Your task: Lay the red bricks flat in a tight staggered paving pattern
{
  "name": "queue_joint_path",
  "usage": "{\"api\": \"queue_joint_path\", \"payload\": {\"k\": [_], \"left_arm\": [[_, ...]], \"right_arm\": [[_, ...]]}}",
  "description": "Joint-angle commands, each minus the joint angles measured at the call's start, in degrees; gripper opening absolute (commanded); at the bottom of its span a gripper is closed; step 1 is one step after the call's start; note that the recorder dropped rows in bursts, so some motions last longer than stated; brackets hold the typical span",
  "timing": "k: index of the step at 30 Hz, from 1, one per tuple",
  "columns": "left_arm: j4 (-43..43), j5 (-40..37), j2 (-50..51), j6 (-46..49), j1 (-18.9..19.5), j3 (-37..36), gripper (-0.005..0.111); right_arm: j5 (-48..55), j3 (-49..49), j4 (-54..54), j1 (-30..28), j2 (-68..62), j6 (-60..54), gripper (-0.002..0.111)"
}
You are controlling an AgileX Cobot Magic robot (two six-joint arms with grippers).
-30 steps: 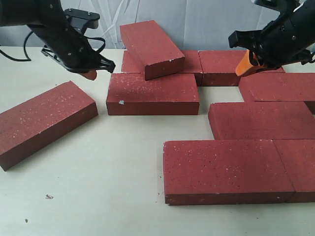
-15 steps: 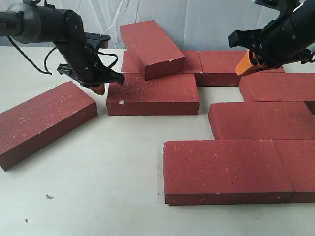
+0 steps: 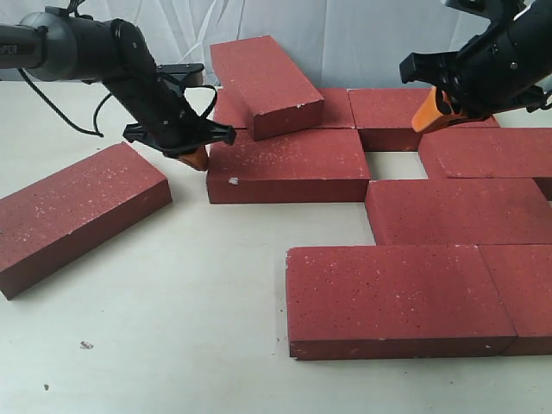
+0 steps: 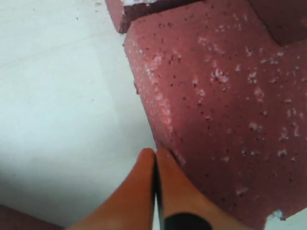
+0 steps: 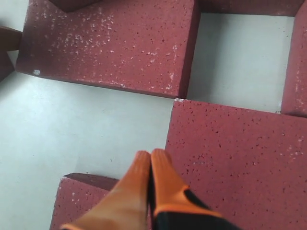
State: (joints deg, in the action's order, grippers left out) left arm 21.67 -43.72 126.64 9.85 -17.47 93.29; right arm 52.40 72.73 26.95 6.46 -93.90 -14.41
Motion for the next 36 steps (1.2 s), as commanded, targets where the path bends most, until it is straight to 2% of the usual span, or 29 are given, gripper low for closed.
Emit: {"api": "queue_joint_path", "payload": {"k": [1, 8, 17, 36], "left_arm": [[3.7, 1.6, 0.1, 1.6, -0.4, 0.4, 0.000], [9.5, 1.7, 2.1, 4.3, -0.4, 0.4, 0.000], [12.4, 2.3, 2.9, 4.3, -0.4, 0.4, 0.000], [17.2, 9.7, 3.0, 4.3, -7.6, 0.4, 0.000]], "right_arm": [[-0.5, 0.0, -0.1, 0.0, 0.4, -0.3, -0.001], [-0.6, 0.0, -0.1, 0.0, 0.4, -0.3, -0.001], [-0.8, 0.0, -0.7, 0.0, 0.4, -0.3, -0.001], [-1.5, 0.0, -0.6, 0.0, 0.4, -0.3, -0.001]]}}
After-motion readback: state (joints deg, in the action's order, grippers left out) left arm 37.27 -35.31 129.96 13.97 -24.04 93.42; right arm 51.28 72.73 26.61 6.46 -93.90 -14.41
